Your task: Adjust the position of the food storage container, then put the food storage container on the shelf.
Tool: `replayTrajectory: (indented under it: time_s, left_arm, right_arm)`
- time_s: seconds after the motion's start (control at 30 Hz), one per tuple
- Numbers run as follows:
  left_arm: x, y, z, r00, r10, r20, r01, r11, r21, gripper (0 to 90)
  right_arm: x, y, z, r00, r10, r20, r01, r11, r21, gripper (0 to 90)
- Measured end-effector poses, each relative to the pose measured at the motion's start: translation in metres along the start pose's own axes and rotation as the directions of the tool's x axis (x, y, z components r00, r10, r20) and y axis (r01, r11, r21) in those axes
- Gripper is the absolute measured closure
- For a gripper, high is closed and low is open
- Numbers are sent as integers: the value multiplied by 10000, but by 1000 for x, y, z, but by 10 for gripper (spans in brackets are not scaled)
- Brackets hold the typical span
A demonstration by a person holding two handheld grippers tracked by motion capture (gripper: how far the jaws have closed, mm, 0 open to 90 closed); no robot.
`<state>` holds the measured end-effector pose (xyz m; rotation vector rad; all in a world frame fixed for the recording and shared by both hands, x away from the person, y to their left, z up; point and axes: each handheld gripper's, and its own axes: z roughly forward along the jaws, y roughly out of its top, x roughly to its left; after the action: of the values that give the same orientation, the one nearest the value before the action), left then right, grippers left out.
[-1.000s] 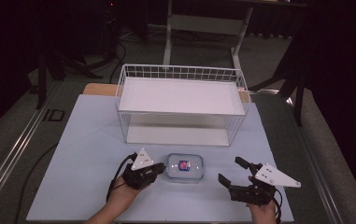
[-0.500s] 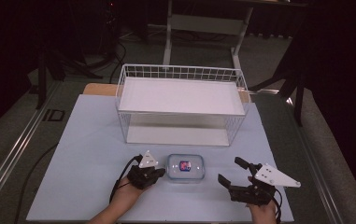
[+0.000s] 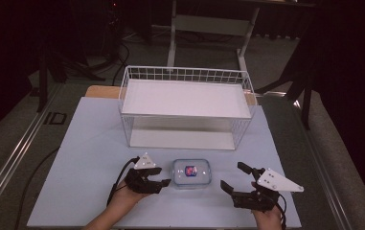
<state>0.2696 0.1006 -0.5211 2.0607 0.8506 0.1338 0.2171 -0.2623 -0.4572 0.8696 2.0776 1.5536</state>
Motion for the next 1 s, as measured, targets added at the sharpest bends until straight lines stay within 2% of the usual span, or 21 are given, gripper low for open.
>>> replayTrajectory:
  time_s: [0.03,0.1,0.17,0.33,0.43,0.5,0.53,0.6,0.67,0.73,0.8,0.87,0.93,0.97,1.0]
  left_arm:
    - [0,1,-2,9999,-45,117,46,10000,-48,314]
    - [0,4,-5,9996,-246,100,248,9996,-153,183]
    - [-3,7,-8,9999,-136,91,138,9996,-241,119]
    - [-11,17,-14,10000,-63,20,64,9987,-510,87]
    - [-14,24,-15,9997,-193,173,203,9980,-599,87]
    - [-15,29,-15,9992,-268,307,286,9977,-610,87]
    - [-16,32,-15,9988,-301,381,327,9972,-680,87]
    - [-15,36,-13,9967,-490,642,531,9965,-644,87]
    - [-13,39,-9,9926,-815,901,874,9942,-632,87]
    - [-11,41,-6,9898,-1073,940,1130,9919,-575,87]
    - [-9,43,-1,9855,-1339,1044,1390,9894,-428,87]
    - [-6,43,4,9820,-1618,975,1652,9858,-286,88]
    - [-3,41,9,9750,-2030,907,2052,9786,-159,89]
    - [-1,40,12,9711,-2224,862,2238,9746,-69,102]
    - [2,39,15,9655,-2447,885,2458,9693,-14,124]
  right_arm:
    - [1,0,0,10000,-63,6,63,10000,44,137]
    - [2,1,2,9999,-124,27,123,9998,175,137]
    - [2,1,4,9999,-59,-91,61,9997,227,142]
    - [-1,3,14,9995,134,-299,-111,9971,754,143]
    - [-6,3,21,9998,190,-5,-189,9949,991,134]
    - [-9,3,24,9996,187,224,-210,9938,1089,180]
    - [-12,4,26,9994,352,36,-353,9895,1402,180]
    - [-17,4,28,9984,563,-61,-549,9890,1377,181]
    - [-21,5,30,9972,720,-185,-681,9848,1597,185]
    - [-27,7,34,9913,1302,-197,-1232,9700,2096,179]
    - [-33,9,39,9851,1703,-223,-1599,9569,2425,165]
    - [-39,10,45,9759,2157,-325,-2000,9444,2609,142]
    - [-43,10,53,9657,2564,-413,-2321,9234,3057,126]
    - [-44,10,59,9614,2725,-373,-2448,9096,3357,116]
    - [-45,8,63,9522,3006,-539,-2622,8952,3604,116]
